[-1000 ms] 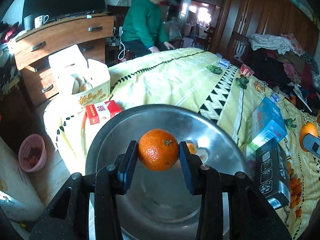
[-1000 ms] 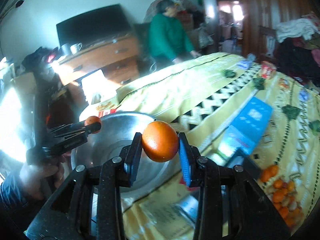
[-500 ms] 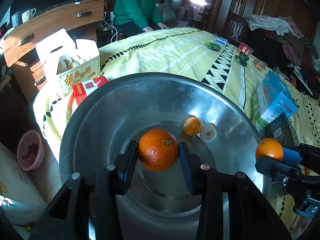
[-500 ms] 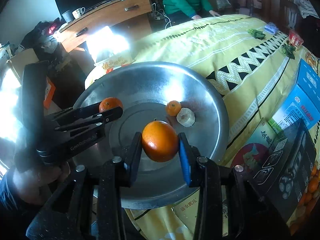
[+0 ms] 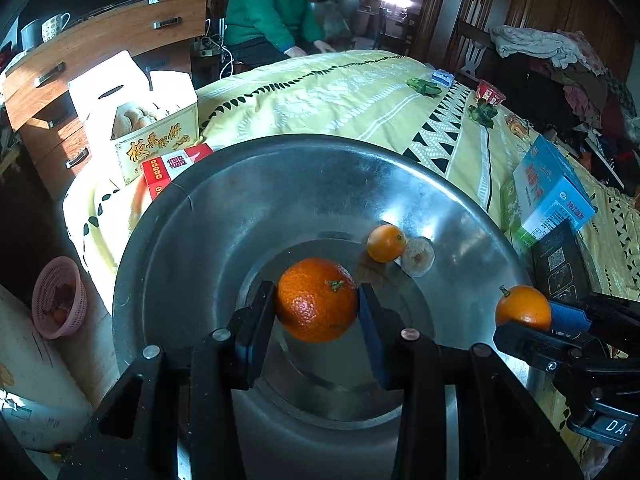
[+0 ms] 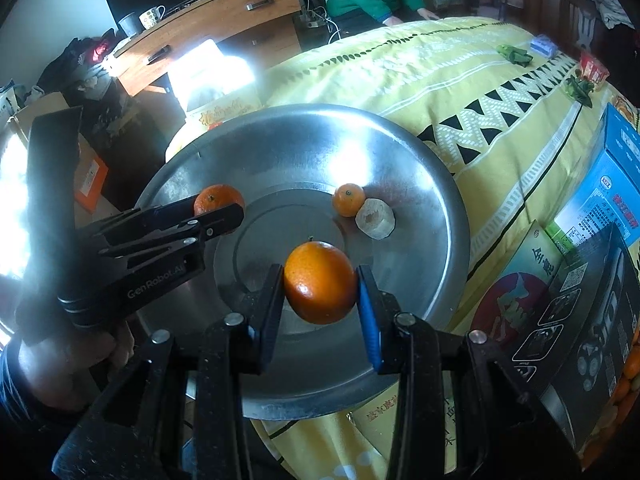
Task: Organize fruits
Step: 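Open the right gripper to drop its orange, then open the left gripper into the bowl, then return the left gripper to the pile and grasp a beige cube-shaped chunk, then grasp a red cherry tomato with the right gripper while the left gripper lifts the beige chunk, then carry the chunk and tomato over the steel bowl and open both grippers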
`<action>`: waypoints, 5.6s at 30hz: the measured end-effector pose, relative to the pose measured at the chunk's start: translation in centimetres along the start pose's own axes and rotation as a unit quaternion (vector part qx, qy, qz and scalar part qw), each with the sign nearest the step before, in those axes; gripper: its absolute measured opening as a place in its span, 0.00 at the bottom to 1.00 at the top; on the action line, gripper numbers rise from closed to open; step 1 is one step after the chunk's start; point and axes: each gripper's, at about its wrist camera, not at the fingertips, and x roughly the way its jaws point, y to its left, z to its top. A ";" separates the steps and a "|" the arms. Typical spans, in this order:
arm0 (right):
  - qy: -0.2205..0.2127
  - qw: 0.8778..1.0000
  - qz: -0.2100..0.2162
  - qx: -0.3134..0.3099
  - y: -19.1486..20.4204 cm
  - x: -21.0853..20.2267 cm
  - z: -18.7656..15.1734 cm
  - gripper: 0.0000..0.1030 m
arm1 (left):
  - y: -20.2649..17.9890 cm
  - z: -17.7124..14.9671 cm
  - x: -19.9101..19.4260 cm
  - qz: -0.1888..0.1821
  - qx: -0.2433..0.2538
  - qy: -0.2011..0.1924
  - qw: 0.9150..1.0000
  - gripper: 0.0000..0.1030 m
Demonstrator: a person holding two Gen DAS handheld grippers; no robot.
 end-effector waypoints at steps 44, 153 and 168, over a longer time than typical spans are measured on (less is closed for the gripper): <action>-0.169 0.981 -0.071 0.066 -3.8 -15.9 -15.3 0.80 | -10.3 -2.1 -8.4 -0.114 0.056 -0.136 0.983 0.69; -0.197 0.937 -0.230 0.173 -25.7 -25.7 -20.5 0.27 | -33.5 -8.3 -7.0 -0.307 0.210 -0.063 0.926 0.20; -0.230 0.970 -0.074 -0.009 -9.2 -19.2 -3.2 0.27 | -9.9 1.8 -11.5 -0.139 0.032 -0.176 0.974 0.19</action>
